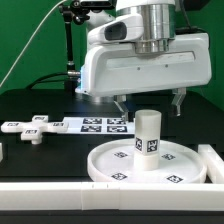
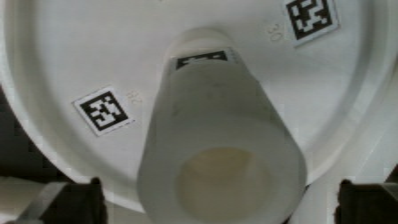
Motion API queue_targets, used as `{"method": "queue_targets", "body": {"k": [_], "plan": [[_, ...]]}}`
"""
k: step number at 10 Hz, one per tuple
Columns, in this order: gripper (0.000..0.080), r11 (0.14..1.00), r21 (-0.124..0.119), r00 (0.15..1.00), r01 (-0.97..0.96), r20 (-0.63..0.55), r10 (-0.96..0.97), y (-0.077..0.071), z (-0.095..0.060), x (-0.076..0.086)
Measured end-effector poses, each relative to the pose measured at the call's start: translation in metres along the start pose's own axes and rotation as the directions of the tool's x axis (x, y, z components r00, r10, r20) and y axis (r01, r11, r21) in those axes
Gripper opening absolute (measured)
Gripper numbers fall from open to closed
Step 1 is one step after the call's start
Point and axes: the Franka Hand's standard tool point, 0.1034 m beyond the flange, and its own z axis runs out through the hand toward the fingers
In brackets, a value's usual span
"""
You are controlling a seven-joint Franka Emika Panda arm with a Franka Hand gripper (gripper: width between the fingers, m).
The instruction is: Assemble round table
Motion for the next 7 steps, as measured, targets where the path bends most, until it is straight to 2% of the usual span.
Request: {"method": "queue_targets", "body": {"k": [3,4,7], "plan": [[0.0649,0.98,-0.004,0.98,0.197,0.003,-0.197,0.001,0.0,0.0],[0.0649,0.95,-0.016,0.95,0.313,0.015,-0.313,-0.004,0.001,0.0],[0.0649,0.801,-0.013,0.8,0.598,0.051,-0.597,-0.012,0.001,0.002]]}}
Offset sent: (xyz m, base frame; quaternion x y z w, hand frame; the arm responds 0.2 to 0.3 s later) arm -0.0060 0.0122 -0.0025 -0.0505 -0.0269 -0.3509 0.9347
